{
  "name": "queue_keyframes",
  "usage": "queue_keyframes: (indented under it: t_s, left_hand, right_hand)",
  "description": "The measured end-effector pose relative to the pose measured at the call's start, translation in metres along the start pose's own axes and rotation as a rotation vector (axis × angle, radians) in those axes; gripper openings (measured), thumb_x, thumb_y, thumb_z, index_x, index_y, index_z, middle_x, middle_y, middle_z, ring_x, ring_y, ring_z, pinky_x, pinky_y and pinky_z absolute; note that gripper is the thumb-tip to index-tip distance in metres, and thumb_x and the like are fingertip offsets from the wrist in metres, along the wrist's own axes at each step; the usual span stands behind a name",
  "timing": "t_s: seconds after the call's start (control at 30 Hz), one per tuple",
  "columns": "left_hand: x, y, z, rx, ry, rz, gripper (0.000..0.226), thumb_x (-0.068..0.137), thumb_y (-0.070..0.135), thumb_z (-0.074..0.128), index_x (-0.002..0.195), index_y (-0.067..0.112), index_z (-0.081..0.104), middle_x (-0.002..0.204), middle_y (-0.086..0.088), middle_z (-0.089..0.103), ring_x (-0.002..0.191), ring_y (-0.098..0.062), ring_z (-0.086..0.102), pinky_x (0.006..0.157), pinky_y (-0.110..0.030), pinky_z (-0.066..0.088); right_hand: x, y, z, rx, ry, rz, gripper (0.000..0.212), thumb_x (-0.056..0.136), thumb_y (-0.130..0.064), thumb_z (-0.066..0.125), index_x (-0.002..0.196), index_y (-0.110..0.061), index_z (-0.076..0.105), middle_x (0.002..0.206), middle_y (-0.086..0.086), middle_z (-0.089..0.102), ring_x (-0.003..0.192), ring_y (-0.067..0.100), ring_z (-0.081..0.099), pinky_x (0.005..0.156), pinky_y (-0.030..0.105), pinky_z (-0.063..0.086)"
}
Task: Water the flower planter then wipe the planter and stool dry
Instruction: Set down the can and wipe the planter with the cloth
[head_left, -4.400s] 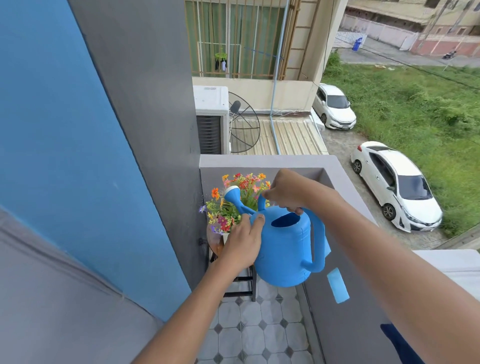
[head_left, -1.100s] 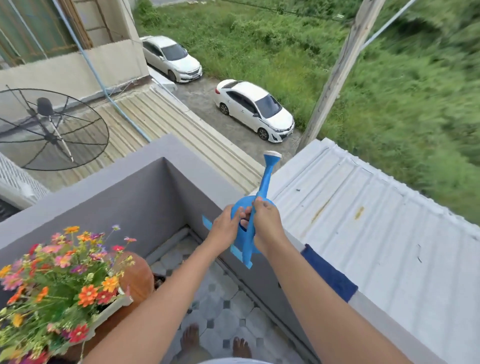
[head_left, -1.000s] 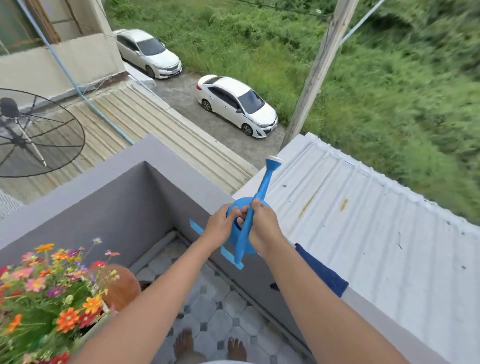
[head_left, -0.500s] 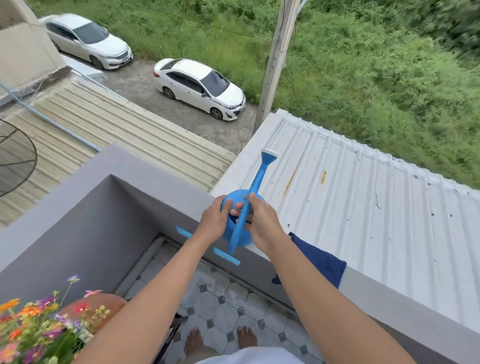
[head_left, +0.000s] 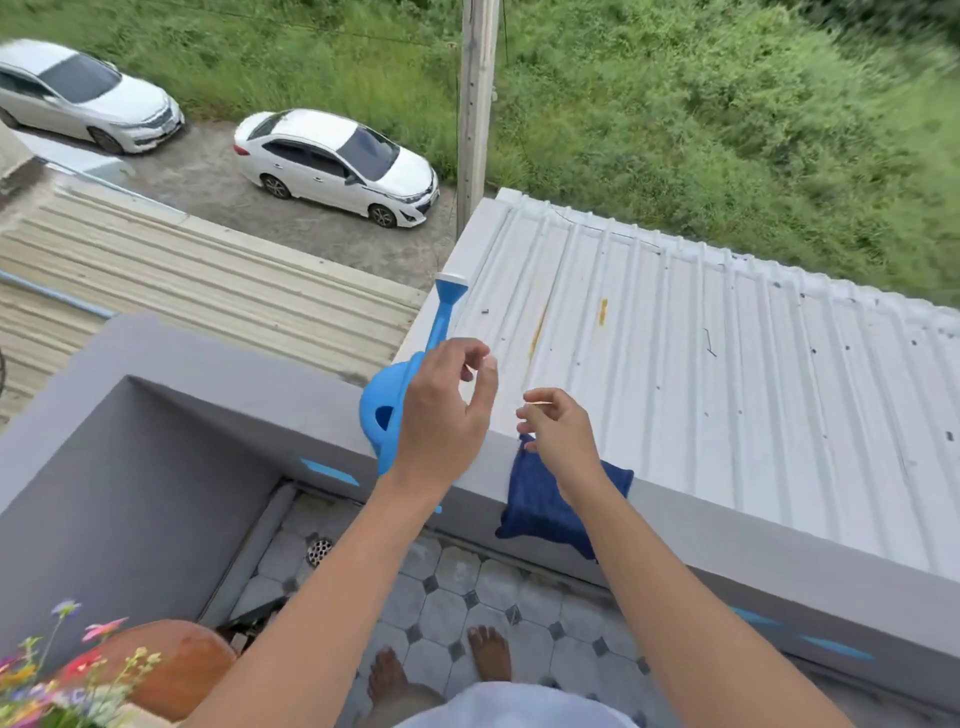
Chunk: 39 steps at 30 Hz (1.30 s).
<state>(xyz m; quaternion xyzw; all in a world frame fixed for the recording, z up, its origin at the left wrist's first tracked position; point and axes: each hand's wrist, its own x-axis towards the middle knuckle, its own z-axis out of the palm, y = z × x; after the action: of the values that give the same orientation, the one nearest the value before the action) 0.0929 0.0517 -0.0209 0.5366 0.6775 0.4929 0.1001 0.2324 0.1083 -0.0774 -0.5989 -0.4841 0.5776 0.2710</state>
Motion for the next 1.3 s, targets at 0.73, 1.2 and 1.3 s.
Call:
queue_keyframes:
  t_s: [0.73, 1.2, 1.3]
  left_hand:
    - [-0.092, -0.028, 0.094, -0.151, -0.734, -0.56, 0.045, 0.085, 0.01, 0.066, 0.121, 0.028, 0.045, 0.102, 0.005, 0.065, 0.092, -0.009, 0.065, 0.08, -0.028, 0.055]
    - [-0.183, -0.068, -0.054, 0.027, 0.007, -0.876, 0.017, 0.089, 0.029, 0.065, 0.105, 0.026, 0.059, 0.097, 0.011, 0.064, 0.078, -0.01, 0.059, 0.07, -0.024, 0.046]
    - [-0.227, -0.087, -0.086, -0.005, 0.156, -1.085, 0.009, 0.089, 0.032, 0.061, 0.092, 0.025, 0.065, 0.093, 0.002, 0.07, 0.084, -0.02, 0.065, 0.078, -0.035, 0.052]
  right_hand:
    - [-0.004, 0.116, -0.093, -0.655, -0.319, -0.101, 0.092, 0.08, -0.029, 0.076, 0.155, -0.038, 0.024, 0.144, -0.01, 0.044, 0.129, 0.012, 0.043, 0.104, 0.034, 0.044]
    - [-0.051, 0.103, 0.051, -0.723, -0.79, -0.203, 0.041, 0.098, -0.032, 0.057, 0.064, -0.011, 0.046, 0.061, 0.002, 0.048, 0.055, 0.013, 0.044, 0.053, 0.026, 0.034]
    - [-0.073, 0.104, 0.096, -0.738, -0.888, -0.225, 0.039, 0.1, -0.031, 0.055, 0.068, -0.012, 0.045, 0.064, 0.005, 0.049, 0.057, 0.016, 0.045, 0.052, 0.027, 0.033]
